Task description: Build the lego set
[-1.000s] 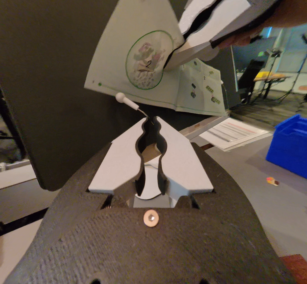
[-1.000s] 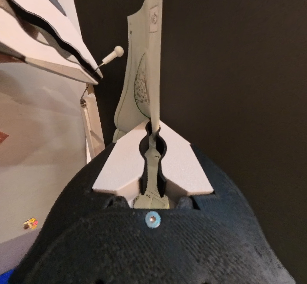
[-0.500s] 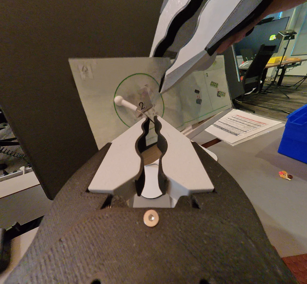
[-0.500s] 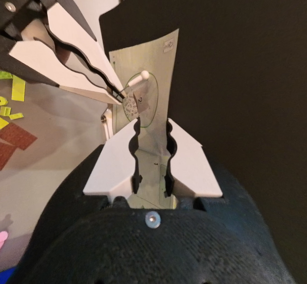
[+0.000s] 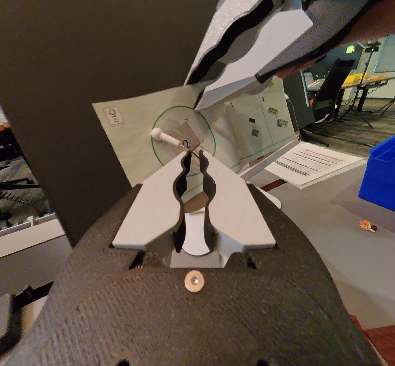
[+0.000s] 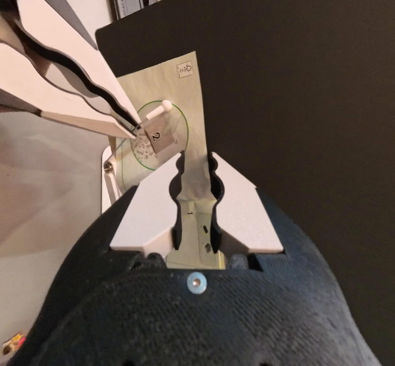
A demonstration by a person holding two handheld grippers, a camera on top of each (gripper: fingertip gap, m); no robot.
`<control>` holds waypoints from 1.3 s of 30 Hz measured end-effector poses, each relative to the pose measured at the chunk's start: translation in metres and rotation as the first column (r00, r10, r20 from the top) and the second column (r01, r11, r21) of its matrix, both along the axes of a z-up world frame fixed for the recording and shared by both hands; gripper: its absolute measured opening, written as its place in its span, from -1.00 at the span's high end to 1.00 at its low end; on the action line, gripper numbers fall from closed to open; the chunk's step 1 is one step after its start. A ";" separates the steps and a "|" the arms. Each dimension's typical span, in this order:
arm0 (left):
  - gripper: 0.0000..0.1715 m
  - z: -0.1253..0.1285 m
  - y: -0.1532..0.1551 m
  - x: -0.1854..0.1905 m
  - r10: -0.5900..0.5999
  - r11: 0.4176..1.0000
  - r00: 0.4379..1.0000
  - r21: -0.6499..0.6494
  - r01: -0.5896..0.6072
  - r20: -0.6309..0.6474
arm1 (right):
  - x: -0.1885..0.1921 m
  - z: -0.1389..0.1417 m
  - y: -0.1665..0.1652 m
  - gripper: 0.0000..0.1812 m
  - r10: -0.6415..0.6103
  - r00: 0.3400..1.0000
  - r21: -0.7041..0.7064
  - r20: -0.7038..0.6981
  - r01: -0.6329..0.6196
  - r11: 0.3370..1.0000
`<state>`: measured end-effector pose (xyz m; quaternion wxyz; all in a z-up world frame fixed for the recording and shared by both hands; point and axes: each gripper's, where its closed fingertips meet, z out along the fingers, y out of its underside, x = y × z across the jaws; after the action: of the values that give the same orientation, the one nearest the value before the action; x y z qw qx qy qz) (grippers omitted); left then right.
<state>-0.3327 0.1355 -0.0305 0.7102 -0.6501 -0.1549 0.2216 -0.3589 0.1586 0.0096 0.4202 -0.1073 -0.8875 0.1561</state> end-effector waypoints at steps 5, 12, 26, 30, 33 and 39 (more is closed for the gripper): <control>0.92 0.024 -0.019 -0.003 0.024 0.997 0.999 0.071 -0.023 -0.021 | 0.011 0.035 0.025 0.66 -0.081 0.992 -0.147 -0.094 0.067 0.987; 0.88 0.067 -0.003 0.034 -0.093 0.990 0.996 0.106 0.092 0.005 | 0.051 0.076 0.152 0.52 -0.564 0.810 -0.555 -0.158 0.399 0.729; 0.48 0.002 0.146 0.037 -0.038 0.857 0.999 -0.514 0.033 0.002 | 0.071 -0.047 0.199 0.77 -0.787 0.580 -0.741 0.211 0.620 0.258; 0.56 0.005 0.153 0.035 -0.013 0.855 1.000 -0.519 -0.001 -0.024 | 0.068 -0.047 0.187 1.00 -0.730 0.629 -0.739 0.266 0.620 0.265; 0.62 0.006 0.153 0.034 0.002 0.866 1.000 -0.500 -0.015 -0.026 | 0.072 -0.046 0.183 1.00 -0.725 0.644 -0.715 0.243 0.624 0.314; 0.74 0.009 0.151 0.030 0.010 0.877 1.000 -0.480 -0.021 -0.024 | 0.075 -0.046 0.177 1.00 -0.756 0.647 -0.577 0.095 0.655 0.488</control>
<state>-0.3031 0.2864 -0.0219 0.5265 -0.8023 -0.0929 0.2655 -0.2838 0.3357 -0.0362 0.4694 -0.5675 -0.6354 0.2322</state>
